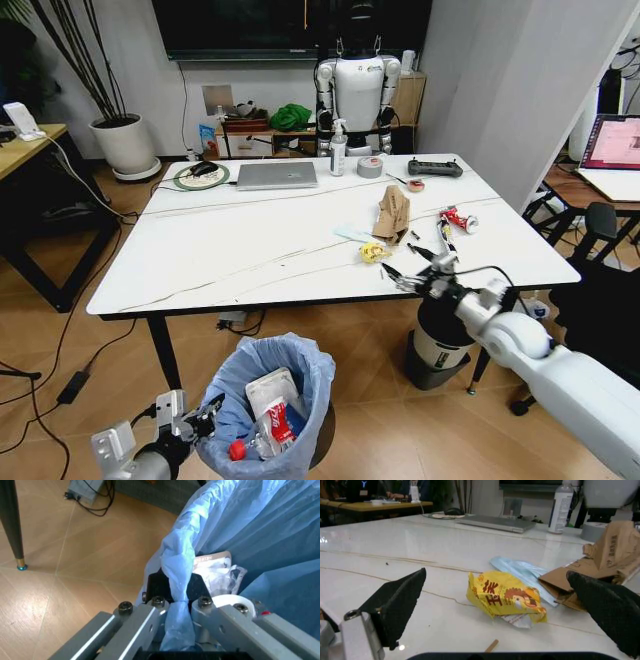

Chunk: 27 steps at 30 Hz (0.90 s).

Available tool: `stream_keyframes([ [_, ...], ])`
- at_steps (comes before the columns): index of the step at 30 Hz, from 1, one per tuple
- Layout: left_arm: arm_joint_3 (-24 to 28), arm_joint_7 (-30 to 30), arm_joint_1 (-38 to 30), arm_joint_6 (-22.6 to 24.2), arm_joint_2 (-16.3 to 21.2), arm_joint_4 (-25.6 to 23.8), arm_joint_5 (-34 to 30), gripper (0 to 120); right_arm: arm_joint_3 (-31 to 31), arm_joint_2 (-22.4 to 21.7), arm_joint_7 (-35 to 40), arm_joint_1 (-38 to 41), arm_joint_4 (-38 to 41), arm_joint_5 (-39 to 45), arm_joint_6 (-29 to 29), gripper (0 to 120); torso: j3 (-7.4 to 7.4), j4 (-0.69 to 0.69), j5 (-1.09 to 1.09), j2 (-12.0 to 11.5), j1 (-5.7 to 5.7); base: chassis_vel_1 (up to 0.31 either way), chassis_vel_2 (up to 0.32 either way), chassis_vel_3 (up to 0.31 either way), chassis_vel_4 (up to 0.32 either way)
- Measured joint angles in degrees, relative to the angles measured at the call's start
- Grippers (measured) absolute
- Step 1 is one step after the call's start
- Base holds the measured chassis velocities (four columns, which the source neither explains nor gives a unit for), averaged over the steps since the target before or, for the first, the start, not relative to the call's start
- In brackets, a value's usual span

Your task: Pick up the trash bin and place the trash from the table into it.

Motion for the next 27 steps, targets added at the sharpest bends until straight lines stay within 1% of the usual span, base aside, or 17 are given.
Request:
stream_keyframes([
  [1, 0.0, 0.0, 0.0, 0.0, 0.0, 0.0, 0.0, 0, 0.0, 0.0, 0.0, 0.0, 0.0, 0.0, 0.0, 100, 0.0, 0.0, 0.0, 0.0, 0.0, 0.0, 0.0, 0.0, 0.0],
  [3, 0.0, -0.3, -0.5, 0.0, 0.5, 0.2, -0.7, 0, -3.0, 1.4, -0.1, 3.4, -3.4, 0.0, 0.0, 100, 0.0, -0.01, 0.01, 0.0, 0.0, 0.0, 0.0, 0.0, 0.0],
  [7, 0.2, -0.5, -1.2, 0.1, 0.7, 0.5, -1.3, 0, -5.3, 2.5, -0.5, 5.9, -6.1, 0.3, 0.0, 100, 0.0, -0.02, -0.01, 0.0, 0.0, 0.0, 0.0, 0.0, 0.0],
  [16, 0.5, -0.6, -2.6, 0.1, 1.2, 0.7, -2.0, 0, -7.2, 3.8, -1.4, 7.2, -9.2, 0.2, 0.2, 100, -0.01, -0.02, 0.0, 0.0, 0.0, 0.0, 0.0, 0.0, 0.0],
  [27, 0.6, -0.9, -3.5, 0.2, 0.9, 0.8, -2.5, 0, -10.3, 6.8, -1.9, 10.2, -14.6, -0.3, 0.5, 100, 0.0, -0.02, 0.01, 0.0, 0.0, 0.0, 0.0, 0.0, 0.0],
])
